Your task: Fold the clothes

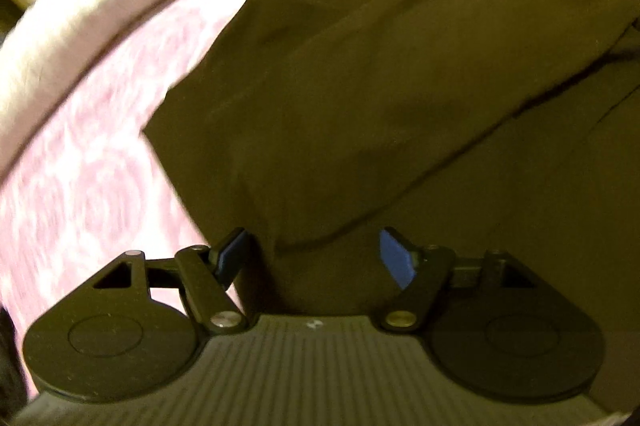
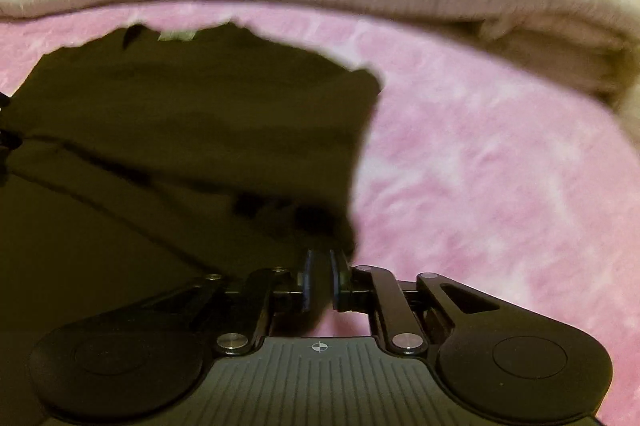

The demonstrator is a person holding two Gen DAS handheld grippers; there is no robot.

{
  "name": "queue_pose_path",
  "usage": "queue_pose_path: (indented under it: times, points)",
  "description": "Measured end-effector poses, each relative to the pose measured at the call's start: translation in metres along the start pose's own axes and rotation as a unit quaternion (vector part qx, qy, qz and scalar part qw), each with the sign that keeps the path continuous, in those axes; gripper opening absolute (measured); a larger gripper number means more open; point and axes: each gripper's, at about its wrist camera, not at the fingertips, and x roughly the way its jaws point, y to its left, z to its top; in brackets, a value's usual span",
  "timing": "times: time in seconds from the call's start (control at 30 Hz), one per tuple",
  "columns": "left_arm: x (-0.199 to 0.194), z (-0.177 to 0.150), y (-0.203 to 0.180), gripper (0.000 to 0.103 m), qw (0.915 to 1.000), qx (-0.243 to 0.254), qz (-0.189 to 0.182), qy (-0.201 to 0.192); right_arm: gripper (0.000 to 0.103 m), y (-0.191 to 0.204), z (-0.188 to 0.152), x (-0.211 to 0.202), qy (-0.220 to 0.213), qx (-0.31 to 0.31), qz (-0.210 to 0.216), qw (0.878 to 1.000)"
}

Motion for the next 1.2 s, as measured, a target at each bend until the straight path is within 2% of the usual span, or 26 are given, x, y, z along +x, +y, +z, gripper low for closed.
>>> queue_pose_path:
  times: [0.13,0.2,0.27,0.4,0.57,0.7,0.87,1.0,1.13,1.2]
  points:
    - [-0.027,-0.021,0.001,0.068,0.9997,-0.021,0.005,0.01,0.017,0.005,-0.001,-0.012,0.03,0.026,-0.01,0.999]
    - [-0.049,-0.039,-0.003,0.068,0.9995,-0.029,0.008,0.008,0.024,0.01,-0.004,-0.028,0.036,0.025,-0.005,0.999]
    - [-0.072,-0.061,-0.006,0.068,0.9992,-0.039,0.011,0.007,0.042,0.018,-0.01,-0.047,0.035,0.007,-0.002,0.999]
    - [-0.117,-0.102,-0.032,0.068,0.9989,-0.044,0.017,0.002,0.051,0.039,-0.029,-0.084,0.04,-0.031,0.02,0.999]
    - [-0.163,-0.151,-0.082,0.068,0.9999,-0.007,0.013,-0.008,0.053,0.075,-0.064,-0.126,0.045,-0.095,0.039,0.994]
    - [-0.187,-0.188,-0.132,0.068,0.9972,0.07,0.0,-0.024,0.054,0.097,-0.096,-0.153,0.05,-0.114,0.033,0.992]
    - [-0.209,-0.24,-0.189,0.068,0.9825,0.173,-0.041,-0.054,0.054,0.118,-0.14,-0.181,0.059,-0.117,0.023,0.991]
    - [-0.221,-0.281,-0.224,0.068,0.9657,0.238,-0.073,-0.074,0.054,0.133,-0.174,-0.195,0.063,-0.143,0.021,0.987]
    - [-0.214,-0.302,-0.26,0.068,0.9472,0.306,-0.056,-0.076,0.054,0.142,-0.2,-0.2,0.07,-0.169,0.003,0.983]
    - [-0.208,-0.311,-0.276,0.067,0.9379,0.337,-0.032,-0.076,0.054,0.141,-0.208,-0.2,0.076,-0.169,0.004,0.983]
